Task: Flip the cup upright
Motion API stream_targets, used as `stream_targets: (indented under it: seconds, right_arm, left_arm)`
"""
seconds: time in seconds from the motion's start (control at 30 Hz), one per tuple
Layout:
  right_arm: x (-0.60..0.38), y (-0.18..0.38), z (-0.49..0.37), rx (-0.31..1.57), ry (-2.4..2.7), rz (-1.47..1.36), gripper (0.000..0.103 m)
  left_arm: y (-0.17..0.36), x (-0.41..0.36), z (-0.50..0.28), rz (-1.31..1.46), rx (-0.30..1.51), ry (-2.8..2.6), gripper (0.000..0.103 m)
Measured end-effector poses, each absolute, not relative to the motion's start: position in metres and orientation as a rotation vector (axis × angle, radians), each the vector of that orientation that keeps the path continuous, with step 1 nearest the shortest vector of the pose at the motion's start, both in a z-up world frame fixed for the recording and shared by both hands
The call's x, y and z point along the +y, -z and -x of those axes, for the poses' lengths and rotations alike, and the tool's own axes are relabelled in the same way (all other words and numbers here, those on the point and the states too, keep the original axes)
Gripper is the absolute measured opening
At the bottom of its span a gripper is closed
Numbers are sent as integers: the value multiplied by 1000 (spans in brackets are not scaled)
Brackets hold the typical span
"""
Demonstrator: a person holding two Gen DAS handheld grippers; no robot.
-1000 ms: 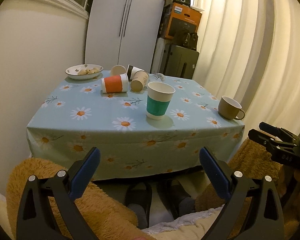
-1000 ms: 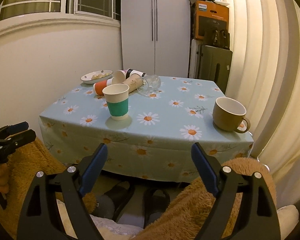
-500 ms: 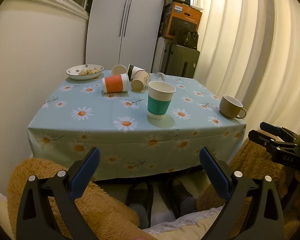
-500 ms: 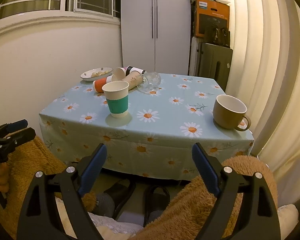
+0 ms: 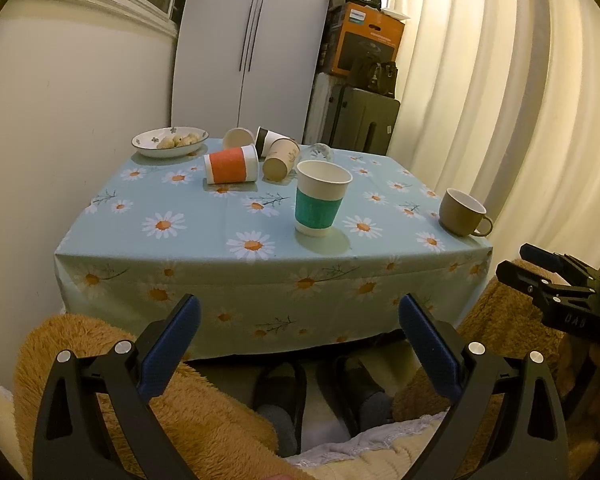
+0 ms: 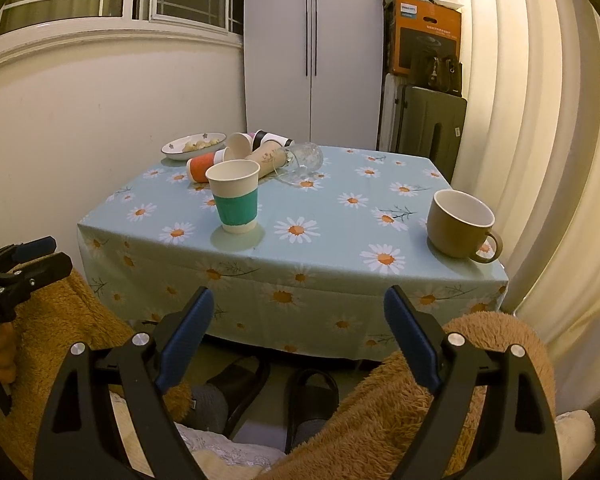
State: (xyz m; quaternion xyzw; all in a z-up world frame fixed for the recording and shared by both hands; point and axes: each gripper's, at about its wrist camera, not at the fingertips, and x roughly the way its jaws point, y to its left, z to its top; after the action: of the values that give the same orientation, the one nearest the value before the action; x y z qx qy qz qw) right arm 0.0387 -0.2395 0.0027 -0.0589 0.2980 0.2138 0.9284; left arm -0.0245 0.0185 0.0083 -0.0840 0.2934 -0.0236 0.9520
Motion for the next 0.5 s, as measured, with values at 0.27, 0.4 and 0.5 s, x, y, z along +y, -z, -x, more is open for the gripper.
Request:
stream_targets:
  seconds: [0.27, 0.4, 0.5]
  right_arm:
    - [-239, -3, -39, 612, -438, 126, 86]
    - [-239, -2, -39, 615, -436, 125, 86]
    - [-240, -2, -38, 619, -438, 127, 86]
  left_arm:
    - [-8, 18, 23, 169, 598, 48, 96]
    - [-8, 18, 23, 165, 602, 47, 96]
    - [-8, 18, 23, 164, 603, 47, 96]
